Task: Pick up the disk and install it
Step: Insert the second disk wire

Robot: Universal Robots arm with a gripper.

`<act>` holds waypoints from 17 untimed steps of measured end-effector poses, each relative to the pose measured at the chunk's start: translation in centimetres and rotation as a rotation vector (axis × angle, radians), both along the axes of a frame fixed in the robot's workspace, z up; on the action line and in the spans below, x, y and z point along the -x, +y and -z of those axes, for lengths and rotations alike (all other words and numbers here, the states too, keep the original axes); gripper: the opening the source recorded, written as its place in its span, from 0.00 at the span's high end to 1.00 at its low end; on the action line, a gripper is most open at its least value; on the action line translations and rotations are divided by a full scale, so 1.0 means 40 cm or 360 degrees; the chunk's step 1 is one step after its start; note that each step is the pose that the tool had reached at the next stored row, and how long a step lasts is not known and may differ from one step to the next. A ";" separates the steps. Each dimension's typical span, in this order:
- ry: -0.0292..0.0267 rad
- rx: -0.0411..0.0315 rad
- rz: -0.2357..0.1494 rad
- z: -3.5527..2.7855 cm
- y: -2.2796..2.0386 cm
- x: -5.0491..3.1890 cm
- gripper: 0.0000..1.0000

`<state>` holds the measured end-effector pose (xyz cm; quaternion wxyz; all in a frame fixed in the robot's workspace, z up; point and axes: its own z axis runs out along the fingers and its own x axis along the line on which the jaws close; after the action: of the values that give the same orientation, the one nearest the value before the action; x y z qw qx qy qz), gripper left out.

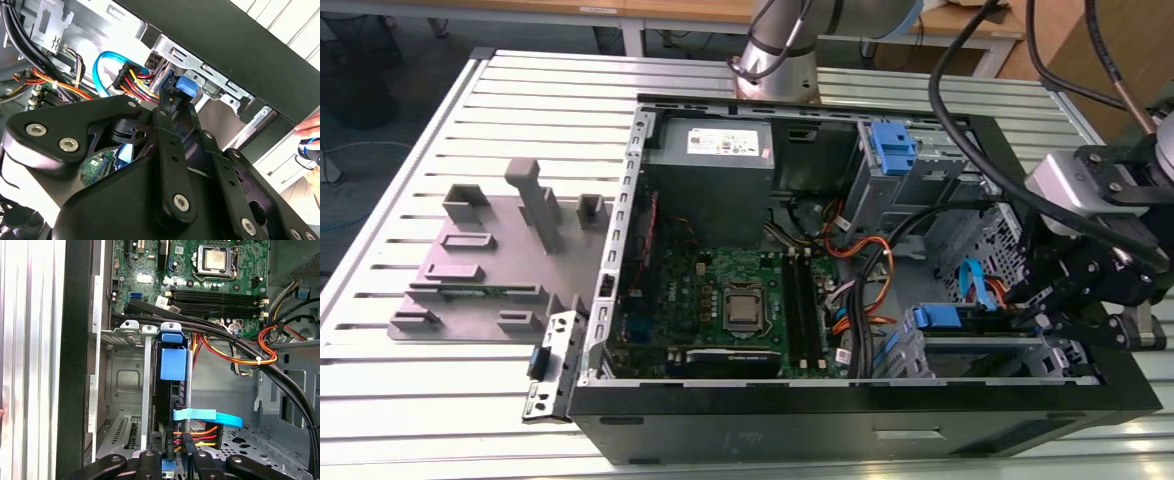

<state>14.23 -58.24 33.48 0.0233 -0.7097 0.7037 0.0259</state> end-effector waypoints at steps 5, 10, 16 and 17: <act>-0.00083 0.0000 0.0000 0.000 0.000 0.006 0.70; -0.00178 0.0000 0.0000 0.000 0.001 0.011 0.70; -0.00180 0.0000 0.0000 0.000 0.001 0.011 0.70; -0.00180 0.0000 0.0000 0.000 0.002 0.011 0.70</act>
<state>13.77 -58.18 33.47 0.0273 -0.7098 0.7035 0.0219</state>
